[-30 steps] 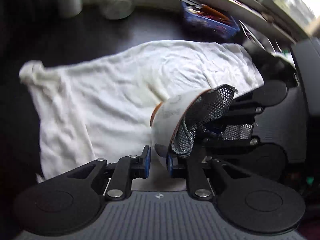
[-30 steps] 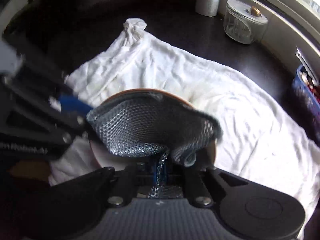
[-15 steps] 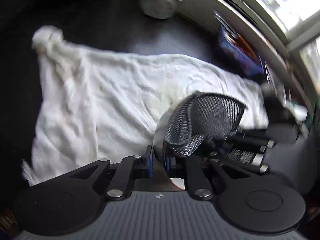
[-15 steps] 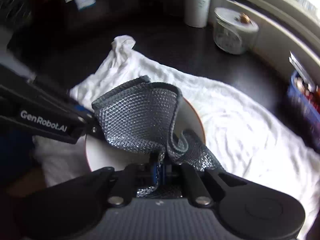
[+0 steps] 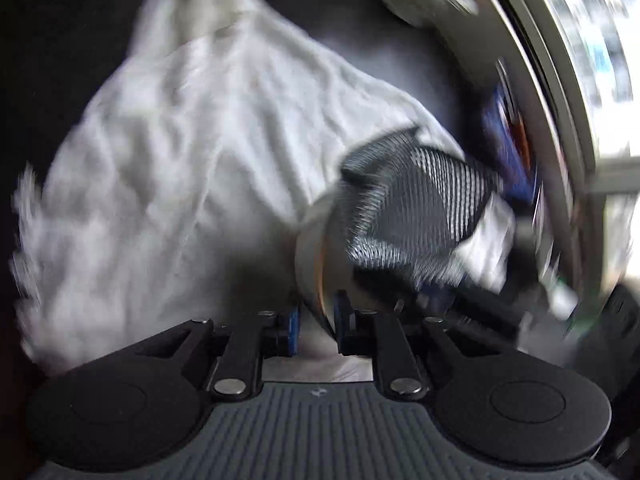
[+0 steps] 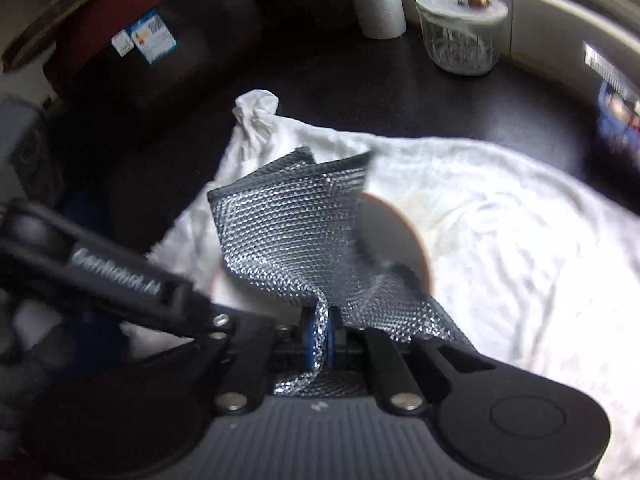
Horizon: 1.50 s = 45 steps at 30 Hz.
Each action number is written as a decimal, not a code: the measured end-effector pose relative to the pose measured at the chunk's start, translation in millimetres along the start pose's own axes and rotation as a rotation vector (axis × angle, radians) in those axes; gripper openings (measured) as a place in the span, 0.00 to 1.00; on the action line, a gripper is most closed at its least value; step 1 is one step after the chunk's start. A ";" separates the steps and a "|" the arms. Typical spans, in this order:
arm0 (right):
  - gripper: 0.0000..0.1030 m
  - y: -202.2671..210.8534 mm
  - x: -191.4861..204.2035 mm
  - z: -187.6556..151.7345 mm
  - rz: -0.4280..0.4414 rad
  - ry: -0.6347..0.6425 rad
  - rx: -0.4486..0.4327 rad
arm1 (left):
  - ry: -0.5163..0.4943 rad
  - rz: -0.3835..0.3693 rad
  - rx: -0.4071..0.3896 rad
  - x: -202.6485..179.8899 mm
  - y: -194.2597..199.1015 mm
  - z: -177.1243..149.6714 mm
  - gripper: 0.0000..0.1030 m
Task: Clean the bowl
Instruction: 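Rotate the bowl with the left gripper while the right gripper keeps scrubbing inside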
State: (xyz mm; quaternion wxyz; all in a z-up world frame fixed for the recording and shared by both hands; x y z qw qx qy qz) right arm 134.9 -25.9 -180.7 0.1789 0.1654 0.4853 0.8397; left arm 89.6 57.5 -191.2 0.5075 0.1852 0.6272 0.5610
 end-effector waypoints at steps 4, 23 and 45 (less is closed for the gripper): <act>0.05 0.8 -3.1 5.1 -0.071 0.156 0.027 | -0.399 0.180 -0.102 -22.1 5.0 14.2 0.20; 0.04 -16.3 -3.8 1.3 -0.011 0.050 0.033 | 0.198 -0.087 0.014 17.0 -2.7 6.0 0.14; 0.04 3.4 3.0 1.1 -0.071 0.175 0.023 | -0.498 0.222 -0.120 -23.9 3.9 17.8 0.20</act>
Point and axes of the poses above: each gripper's, at about its wrist camera, not at the fingertips, and y roughly against the way its jaws point, x to its left, z to its top, the point moved 9 cm from there along -y, roughly the way its jaws point, and after that the axes turned 11 degrees about y, right-handed, at the moved point
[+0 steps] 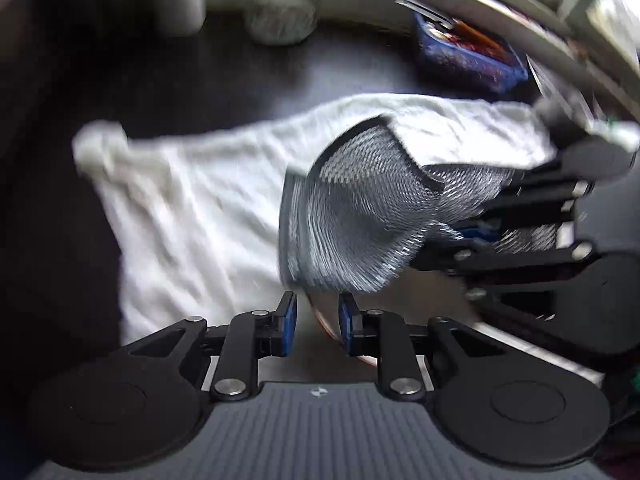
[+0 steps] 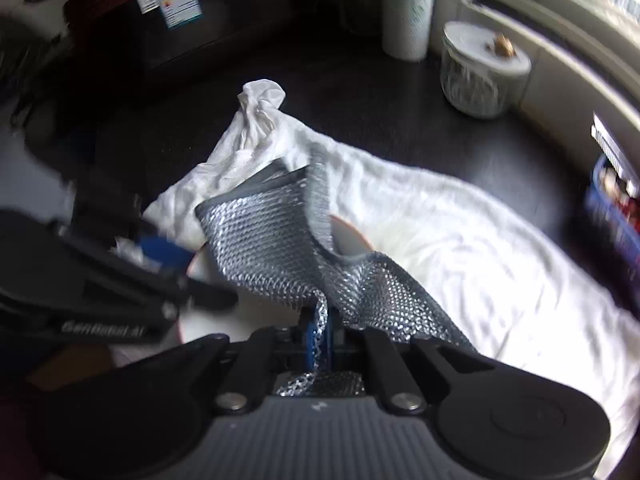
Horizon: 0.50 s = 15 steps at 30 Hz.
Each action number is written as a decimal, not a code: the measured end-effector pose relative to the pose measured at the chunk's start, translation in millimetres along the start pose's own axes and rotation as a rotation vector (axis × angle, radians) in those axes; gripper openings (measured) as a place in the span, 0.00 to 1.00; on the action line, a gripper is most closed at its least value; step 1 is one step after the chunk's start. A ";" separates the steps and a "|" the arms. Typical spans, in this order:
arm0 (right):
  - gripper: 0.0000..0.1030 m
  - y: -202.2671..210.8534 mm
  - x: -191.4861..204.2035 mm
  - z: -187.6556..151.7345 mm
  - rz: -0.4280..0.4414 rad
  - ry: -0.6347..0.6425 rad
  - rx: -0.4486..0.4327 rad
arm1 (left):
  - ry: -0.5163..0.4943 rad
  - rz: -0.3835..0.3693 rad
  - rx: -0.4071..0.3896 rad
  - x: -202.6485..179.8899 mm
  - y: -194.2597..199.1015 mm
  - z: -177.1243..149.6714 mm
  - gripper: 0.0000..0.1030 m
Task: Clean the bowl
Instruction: 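Rotate the bowl with the left gripper while the right gripper keeps scrubbing inside, then tilt the bowl again with the left gripper while the right gripper wipes its inner wall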
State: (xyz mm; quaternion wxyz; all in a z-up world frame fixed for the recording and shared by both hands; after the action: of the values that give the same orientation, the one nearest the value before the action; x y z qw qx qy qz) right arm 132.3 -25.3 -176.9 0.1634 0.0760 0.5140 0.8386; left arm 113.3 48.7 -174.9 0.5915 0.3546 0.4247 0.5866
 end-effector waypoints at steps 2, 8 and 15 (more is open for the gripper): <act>0.04 -1.9 1.3 -0.5 -0.033 0.079 0.008 | -0.054 -0.007 -0.007 -3.3 0.7 0.8 0.20; 0.04 -9.6 15.0 -5.5 -0.036 0.201 0.028 | 0.088 -0.087 0.000 1.3 1.9 -8.7 0.13; 0.04 -16.9 7.6 -6.3 0.075 -0.139 0.004 | 0.586 -0.244 0.095 23.6 -2.9 -28.7 0.13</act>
State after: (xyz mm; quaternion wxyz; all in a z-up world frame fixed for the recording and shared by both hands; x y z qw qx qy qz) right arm 126.6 -20.8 -195.1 0.1671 0.1534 0.5000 0.8358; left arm 87.0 69.7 -190.7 0.4926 0.1443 0.6432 0.5682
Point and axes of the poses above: each gripper's, at about its wrist camera, not at the fingertips, and y roughly against the way its jaws point, x to its left, z to its top, the point moved 9 cm from there along -y, roughly the way its jaws point, and after that the axes turned 11 degrees about y, right-handed, at the moved point
